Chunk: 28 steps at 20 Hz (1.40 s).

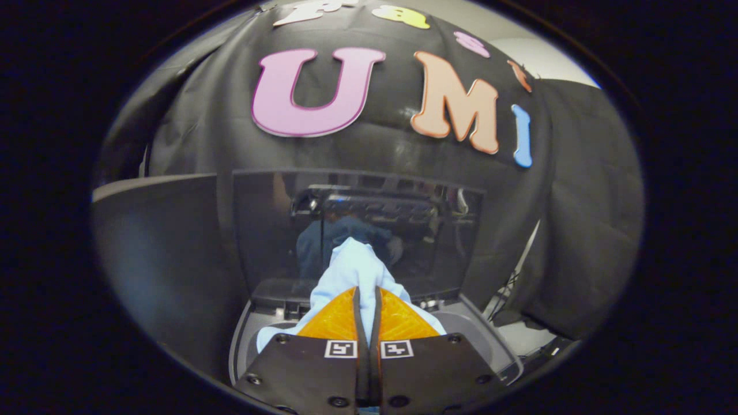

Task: Put the clothes into the washing machine and then close the washing machine lid.

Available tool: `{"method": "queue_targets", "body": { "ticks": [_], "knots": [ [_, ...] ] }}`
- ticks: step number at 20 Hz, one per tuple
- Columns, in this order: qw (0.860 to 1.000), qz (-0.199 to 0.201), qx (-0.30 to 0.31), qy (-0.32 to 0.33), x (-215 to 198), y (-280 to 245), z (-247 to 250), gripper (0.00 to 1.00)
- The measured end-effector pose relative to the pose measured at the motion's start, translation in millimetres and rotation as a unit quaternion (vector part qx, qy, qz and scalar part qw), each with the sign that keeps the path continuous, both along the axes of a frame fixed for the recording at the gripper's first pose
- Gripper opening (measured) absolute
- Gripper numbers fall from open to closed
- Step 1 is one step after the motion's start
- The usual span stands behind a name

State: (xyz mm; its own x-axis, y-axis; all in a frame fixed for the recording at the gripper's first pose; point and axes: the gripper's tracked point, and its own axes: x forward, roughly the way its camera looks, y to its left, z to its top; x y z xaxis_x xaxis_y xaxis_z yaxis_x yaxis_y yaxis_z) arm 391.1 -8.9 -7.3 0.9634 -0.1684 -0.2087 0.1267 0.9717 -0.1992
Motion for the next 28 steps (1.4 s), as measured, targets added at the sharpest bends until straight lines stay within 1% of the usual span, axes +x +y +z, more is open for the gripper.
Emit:
{"method": "queue_targets", "body": {
  "ticks": [3,5,7,8,9,15,18,22,24,26,28],
  "knots": [
    [1.0,0.0,0.003,0.017,12,-4,-16,0.01],
    [1.0,-0.005,0.01,0.029,11,-8,-24,0.04],
    [0.999,-0.018,0.016,0.044,16,-15,-35,0.03],
    [0.998,-0.02,0.015,0.054,16,-17,-40,0.14],
    [0.998,-0.006,0.025,0.055,20,-12,-43,0.26],
    [0.998,0.03,0.039,0.036,20,3,-29,1.0],
    [0.999,0.032,0.027,0.033,10,3,-22,1.0],
    [1.0,0.013,0.005,0.012,-6,-2,-4,1.0],
    [1.0,0.016,0.008,0.0,-16,3,7,1.0],
    [1.0,0.009,0.008,-0.008,-24,1,19,1.0],
    [1.0,0.009,0.012,-0.016,-33,4,30,1.0]
  ]
}}
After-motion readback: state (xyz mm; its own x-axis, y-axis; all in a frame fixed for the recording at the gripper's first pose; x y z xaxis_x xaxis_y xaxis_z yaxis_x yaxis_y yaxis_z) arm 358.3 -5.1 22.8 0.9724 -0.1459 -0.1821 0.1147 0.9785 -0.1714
